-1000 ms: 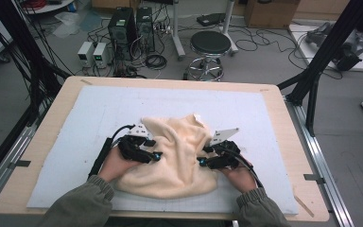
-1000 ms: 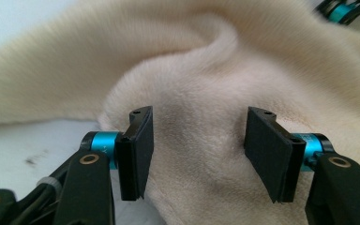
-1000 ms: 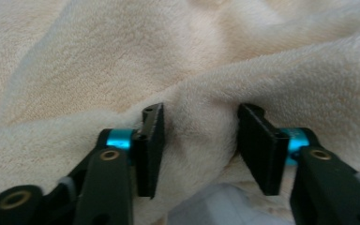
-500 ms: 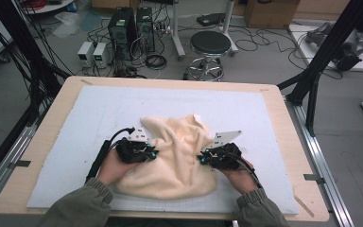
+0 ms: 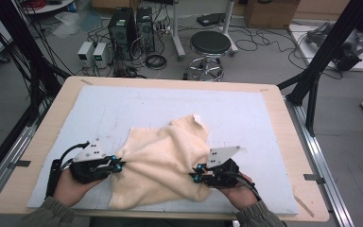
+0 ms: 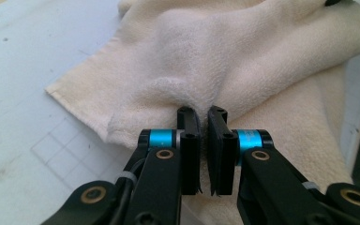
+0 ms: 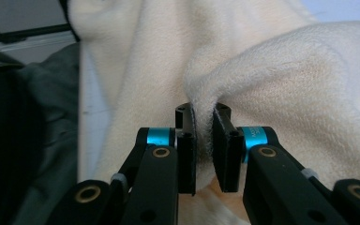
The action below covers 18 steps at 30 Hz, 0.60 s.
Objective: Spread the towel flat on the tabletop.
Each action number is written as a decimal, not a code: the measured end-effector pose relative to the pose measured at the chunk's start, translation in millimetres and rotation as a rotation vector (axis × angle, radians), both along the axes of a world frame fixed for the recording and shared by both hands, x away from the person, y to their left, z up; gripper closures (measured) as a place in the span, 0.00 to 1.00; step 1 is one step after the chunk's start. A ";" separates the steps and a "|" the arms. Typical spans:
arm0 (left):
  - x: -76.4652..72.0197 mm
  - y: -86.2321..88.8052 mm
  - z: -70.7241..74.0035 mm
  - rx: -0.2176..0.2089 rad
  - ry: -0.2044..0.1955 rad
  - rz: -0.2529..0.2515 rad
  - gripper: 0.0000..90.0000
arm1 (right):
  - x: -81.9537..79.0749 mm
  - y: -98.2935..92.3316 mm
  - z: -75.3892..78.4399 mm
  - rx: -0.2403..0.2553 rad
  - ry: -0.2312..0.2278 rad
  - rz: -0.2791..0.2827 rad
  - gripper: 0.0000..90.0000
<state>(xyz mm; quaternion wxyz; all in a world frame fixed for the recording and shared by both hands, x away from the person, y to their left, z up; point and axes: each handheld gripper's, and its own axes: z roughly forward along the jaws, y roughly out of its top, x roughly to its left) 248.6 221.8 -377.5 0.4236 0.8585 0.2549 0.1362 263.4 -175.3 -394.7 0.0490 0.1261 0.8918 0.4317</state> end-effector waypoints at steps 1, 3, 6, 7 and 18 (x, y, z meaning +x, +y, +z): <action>0.0 0.0 0.0 0.000 0.000 0.000 0.94 | -3.7 4.4 -0.6 0.001 0.006 0.022 0.90; -5.1 4.5 -3.5 0.017 0.012 0.002 0.94 | -10.2 12.5 -1.3 -0.014 0.010 0.056 0.87; -6.9 11.2 -11.6 0.013 0.057 -0.008 0.92 | -16.0 18.1 2.1 -0.020 0.002 0.079 0.75; -6.9 11.2 -11.6 0.013 0.057 -0.008 0.88 | -16.3 17.2 4.8 -0.011 0.004 0.077 0.73; 33.7 -3.5 4.1 -0.051 -0.004 0.032 0.55 | 24.9 -24.2 27.9 0.107 -0.042 -0.095 0.62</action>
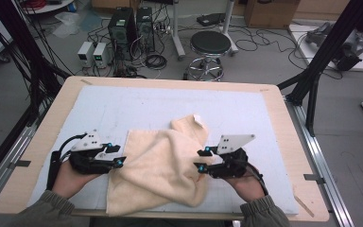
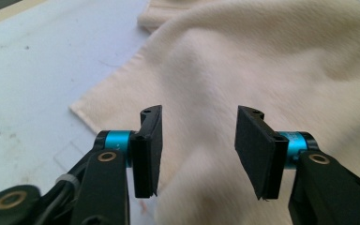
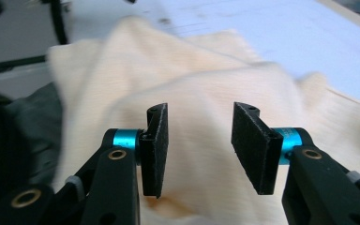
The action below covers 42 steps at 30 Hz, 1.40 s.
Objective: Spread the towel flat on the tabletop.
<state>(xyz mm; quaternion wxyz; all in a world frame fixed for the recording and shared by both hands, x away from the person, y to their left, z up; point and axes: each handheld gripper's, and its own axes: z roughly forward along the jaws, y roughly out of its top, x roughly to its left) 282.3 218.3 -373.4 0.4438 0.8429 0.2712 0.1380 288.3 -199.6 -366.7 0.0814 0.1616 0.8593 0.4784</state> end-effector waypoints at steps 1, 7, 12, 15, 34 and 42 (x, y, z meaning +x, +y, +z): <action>5.3 -4.3 -2.6 0.002 -0.002 0.001 0.54 | 6.9 -2.1 -2.8 -0.005 0.013 -0.020 0.62; 27.4 -29.3 -30.4 0.056 0.079 -0.026 0.51 | 36.5 1.9 -42.3 -0.090 0.150 -0.047 0.61; 31.1 -37.5 -59.3 0.121 0.180 -0.083 0.66 | 41.2 6.8 -69.2 -0.171 0.244 -0.012 0.77; 26.9 -35.8 -58.8 0.121 0.156 -0.073 0.77 | 39.9 6.4 -68.5 -0.171 0.235 -0.002 0.84; 8.1 -20.0 -37.2 0.043 0.037 -0.035 0.69 | 22.9 -16.1 -39.6 -0.072 0.115 -0.063 0.67; 35.4 -13.1 -42.0 0.052 -0.004 0.092 0.55 | 36.1 -26.4 -40.9 -0.084 0.109 -0.163 0.61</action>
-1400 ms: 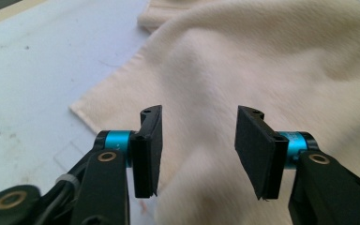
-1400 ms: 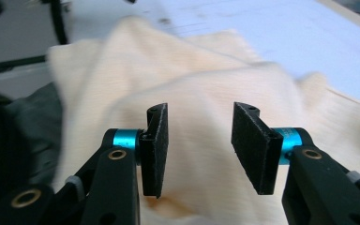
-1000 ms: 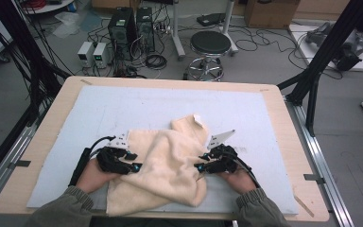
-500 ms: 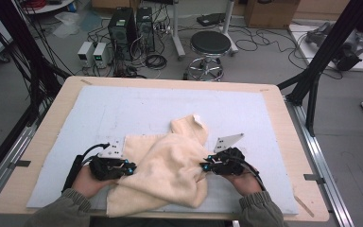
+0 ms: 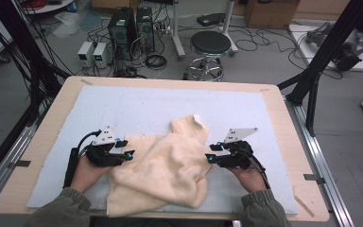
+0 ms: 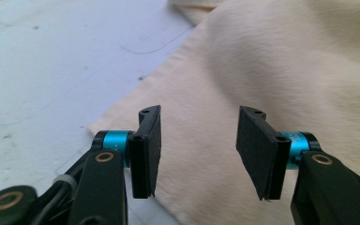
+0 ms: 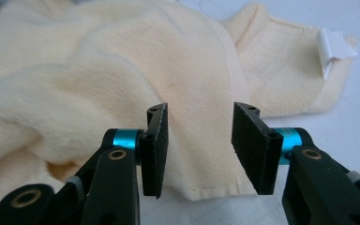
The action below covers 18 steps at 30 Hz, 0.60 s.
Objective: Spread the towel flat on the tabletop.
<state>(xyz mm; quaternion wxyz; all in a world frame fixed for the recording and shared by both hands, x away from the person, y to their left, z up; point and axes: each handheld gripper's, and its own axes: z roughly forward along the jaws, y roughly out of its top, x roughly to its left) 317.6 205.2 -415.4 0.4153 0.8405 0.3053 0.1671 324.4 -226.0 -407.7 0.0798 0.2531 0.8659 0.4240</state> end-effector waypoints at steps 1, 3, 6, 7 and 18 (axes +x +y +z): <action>3.4 0.1 -2.7 0.010 0.010 0.011 0.55 | 0.0 0.0 0.0 0.000 0.000 0.000 0.61; 9.6 0.6 -8.2 0.042 0.037 0.027 0.53 | 5.4 8.0 -9.1 -0.060 0.036 -0.007 0.59; 16.0 -0.3 -15.7 0.087 0.064 0.043 0.51 | 8.2 13.1 -15.2 -0.100 0.053 -0.013 0.56; 17.3 -0.8 -17.6 0.103 0.066 0.048 0.50 | 9.1 15.3 -18.6 -0.117 0.063 -0.015 0.56; 20.1 0.1 -20.2 0.076 0.126 0.039 0.67 | 8.5 20.5 -27.5 -0.144 0.042 0.000 0.79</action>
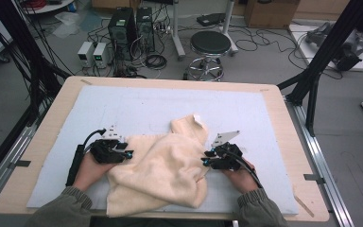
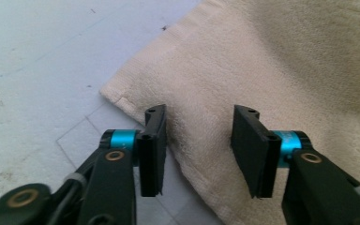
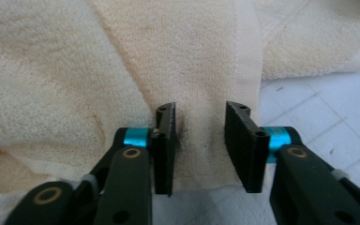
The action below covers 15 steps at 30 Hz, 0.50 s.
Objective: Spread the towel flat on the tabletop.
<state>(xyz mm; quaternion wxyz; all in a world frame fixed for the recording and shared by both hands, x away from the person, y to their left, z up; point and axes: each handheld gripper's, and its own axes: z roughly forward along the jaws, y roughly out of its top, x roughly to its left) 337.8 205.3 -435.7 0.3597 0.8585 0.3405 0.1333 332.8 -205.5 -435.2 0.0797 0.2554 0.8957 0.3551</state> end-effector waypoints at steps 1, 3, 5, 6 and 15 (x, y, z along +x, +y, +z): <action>-0.4 -0.3 0.3 0.002 0.000 -0.001 0.67 | 0.0 0.0 0.0 0.000 0.000 0.000 0.79; -0.6 -0.5 0.3 -0.005 0.001 -0.013 0.74 | 0.7 0.0 0.0 0.005 0.004 0.010 0.85; -1.3 -1.1 0.4 -0.012 0.003 -0.023 0.85 | 0.5 1.3 0.7 0.001 0.006 0.035 0.92; -1.6 -1.6 0.5 -0.010 0.002 -0.029 0.85 | 0.5 1.3 0.7 0.001 0.006 0.035 0.92; -7.0 -0.4 6.3 0.015 -0.038 -0.011 0.93 | 0.7 0.6 6.1 -0.003 0.003 0.056 0.95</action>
